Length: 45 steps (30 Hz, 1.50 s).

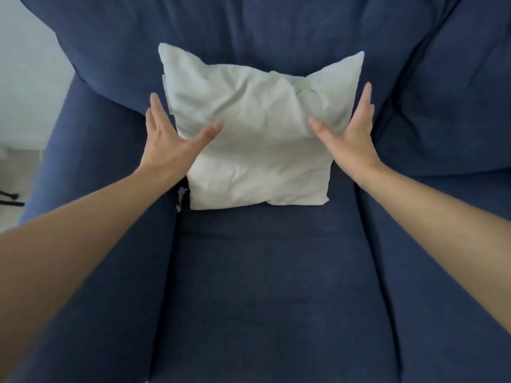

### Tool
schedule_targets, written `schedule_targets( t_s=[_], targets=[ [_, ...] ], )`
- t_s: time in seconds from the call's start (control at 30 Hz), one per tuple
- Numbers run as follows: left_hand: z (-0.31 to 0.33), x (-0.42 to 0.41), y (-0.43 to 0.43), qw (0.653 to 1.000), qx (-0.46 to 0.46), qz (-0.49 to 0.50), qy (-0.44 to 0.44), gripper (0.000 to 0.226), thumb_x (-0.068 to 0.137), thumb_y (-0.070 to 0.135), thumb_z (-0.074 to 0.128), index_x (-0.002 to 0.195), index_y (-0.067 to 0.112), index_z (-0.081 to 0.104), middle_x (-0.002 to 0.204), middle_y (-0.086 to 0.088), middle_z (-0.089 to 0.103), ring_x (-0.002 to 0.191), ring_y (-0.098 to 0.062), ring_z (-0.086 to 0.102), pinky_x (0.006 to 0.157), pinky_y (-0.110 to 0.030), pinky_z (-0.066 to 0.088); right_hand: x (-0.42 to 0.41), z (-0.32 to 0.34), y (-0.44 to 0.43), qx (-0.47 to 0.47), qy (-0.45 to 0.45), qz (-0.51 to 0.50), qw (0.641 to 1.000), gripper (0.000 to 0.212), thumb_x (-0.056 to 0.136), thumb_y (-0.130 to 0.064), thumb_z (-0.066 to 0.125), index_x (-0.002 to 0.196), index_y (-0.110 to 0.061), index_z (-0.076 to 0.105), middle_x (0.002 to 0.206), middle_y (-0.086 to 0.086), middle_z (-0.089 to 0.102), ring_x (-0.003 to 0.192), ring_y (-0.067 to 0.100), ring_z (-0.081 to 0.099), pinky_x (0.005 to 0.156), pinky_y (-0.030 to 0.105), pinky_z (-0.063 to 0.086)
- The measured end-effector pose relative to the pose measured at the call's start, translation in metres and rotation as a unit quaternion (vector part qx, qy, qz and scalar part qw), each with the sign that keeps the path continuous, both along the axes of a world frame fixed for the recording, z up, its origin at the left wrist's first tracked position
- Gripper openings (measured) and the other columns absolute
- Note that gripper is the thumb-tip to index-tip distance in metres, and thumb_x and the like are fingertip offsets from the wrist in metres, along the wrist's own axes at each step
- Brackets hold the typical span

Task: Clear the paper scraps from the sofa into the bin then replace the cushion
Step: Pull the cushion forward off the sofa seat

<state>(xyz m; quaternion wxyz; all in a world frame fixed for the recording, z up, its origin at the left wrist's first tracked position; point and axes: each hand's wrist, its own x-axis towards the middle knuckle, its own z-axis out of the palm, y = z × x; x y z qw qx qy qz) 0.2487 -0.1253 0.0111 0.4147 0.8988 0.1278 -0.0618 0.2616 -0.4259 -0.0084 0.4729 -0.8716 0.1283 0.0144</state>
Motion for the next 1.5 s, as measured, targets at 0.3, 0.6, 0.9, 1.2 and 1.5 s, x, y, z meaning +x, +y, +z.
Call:
schedule_targets(
  t_s=[0.3, 0.6, 0.9, 1.2, 1.5],
  targets=[
    [-0.020, 0.035, -0.009, 0.994, -0.096, 0.042, 0.029, 0.139, 0.061, 0.088, 0.065, 0.156, 0.032, -0.020, 0.167, 0.006, 0.015, 0.148, -0.021, 0.027, 0.118, -0.037, 0.025, 0.032, -0.024, -0.003, 0.130, 0.014, 0.015, 0.991, 0.132, 0.073, -0.078, 0.070, 0.158, -0.036, -0.022, 0.170, -0.019, 0.000, 0.155, 0.006, 0.014, 0.127, 0.042, 0.021],
    [-0.029, 0.022, -0.010, 0.996, -0.083, 0.012, -0.001, 0.139, 0.061, 0.078, 0.077, 0.158, 0.036, -0.013, 0.159, 0.007, 0.025, 0.141, -0.012, 0.032, 0.115, -0.039, 0.033, 0.030, -0.025, -0.002, 0.105, -0.006, 0.032, 0.994, 0.122, 0.073, -0.075, 0.072, 0.160, -0.042, -0.007, 0.164, -0.010, 0.023, 0.147, 0.009, 0.032, 0.121, 0.045, 0.032],
    [0.003, -0.052, -0.027, 0.996, -0.014, 0.040, -0.072, 0.118, 0.064, 0.077, 0.075, 0.155, 0.047, 0.007, 0.130, 0.012, 0.039, 0.113, -0.006, 0.045, 0.089, -0.032, 0.041, -0.038, 0.026, -0.006, 0.033, -0.071, 0.025, 0.997, 0.086, 0.088, -0.061, 0.067, 0.156, -0.044, 0.018, 0.142, -0.029, 0.050, 0.127, -0.002, 0.053, 0.101, 0.033, 0.048],
    [-0.022, -0.150, -0.044, 0.986, 0.013, 0.064, 0.151, 0.108, 0.058, 0.092, 0.061, 0.149, 0.054, 0.018, 0.112, 0.006, 0.050, 0.094, -0.012, 0.055, 0.081, -0.040, 0.052, -0.146, 0.010, -0.017, -0.017, 0.155, -0.003, 0.988, 0.091, 0.085, -0.066, 0.064, 0.155, -0.041, 0.011, 0.151, -0.010, 0.049, 0.133, 0.022, 0.053, 0.107, 0.046, 0.045],
    [-0.094, -0.216, -0.039, 0.947, 0.054, 0.054, 0.312, 0.119, 0.057, 0.096, 0.051, 0.154, 0.047, 0.003, 0.109, 0.000, 0.046, 0.098, -0.024, 0.057, 0.088, -0.043, 0.052, -0.218, -0.073, -0.021, -0.074, 0.333, 0.020, 0.940, 0.099, 0.086, -0.078, 0.050, 0.162, -0.028, 0.011, 0.158, 0.001, 0.044, 0.143, 0.028, 0.043, 0.109, 0.046, 0.041]
  ],
)
